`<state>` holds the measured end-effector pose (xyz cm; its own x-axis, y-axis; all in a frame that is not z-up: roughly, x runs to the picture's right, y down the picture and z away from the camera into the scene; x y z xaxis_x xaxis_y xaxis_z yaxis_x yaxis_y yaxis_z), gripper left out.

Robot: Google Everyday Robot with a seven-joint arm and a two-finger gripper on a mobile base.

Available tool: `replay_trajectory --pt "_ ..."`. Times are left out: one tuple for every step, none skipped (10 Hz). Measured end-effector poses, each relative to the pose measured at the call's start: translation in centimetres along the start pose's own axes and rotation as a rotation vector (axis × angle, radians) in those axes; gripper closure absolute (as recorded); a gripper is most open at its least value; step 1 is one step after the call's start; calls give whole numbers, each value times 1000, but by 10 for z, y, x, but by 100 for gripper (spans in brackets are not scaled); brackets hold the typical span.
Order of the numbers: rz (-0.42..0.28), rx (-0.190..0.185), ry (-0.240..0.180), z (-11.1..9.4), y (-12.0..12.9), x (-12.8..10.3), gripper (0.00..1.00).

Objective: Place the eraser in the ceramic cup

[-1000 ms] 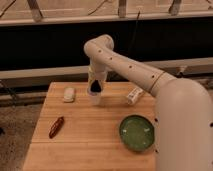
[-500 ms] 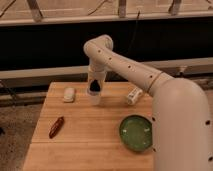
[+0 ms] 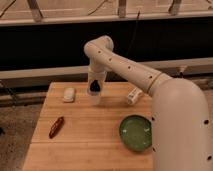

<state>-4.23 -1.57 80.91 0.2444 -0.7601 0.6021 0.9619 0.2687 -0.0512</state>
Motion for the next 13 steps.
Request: replay_trajectory --pt "-1 1 0 1 -1 0 95" --pt "-2 3 1 3 0 1 95" --pt "-1 3 3 3 0 1 95" --pt "-2 4 3 4 0 1 95" --pt "-2 6 4 5 0 1 95" --pt "-2 6 4 6 0 1 95" --pt "-2 7 5 7 1 2 92" --pt "-2 9 6 8 0 2 90" --pt "-2 10 8 9 1 2 90" --pt "-3 11 9 10 1 3 90" --pt "-2 13 9 11 1 3 89" --pt "-2 14 11 11 1 3 81" --pt "-2 15 11 13 1 3 72"
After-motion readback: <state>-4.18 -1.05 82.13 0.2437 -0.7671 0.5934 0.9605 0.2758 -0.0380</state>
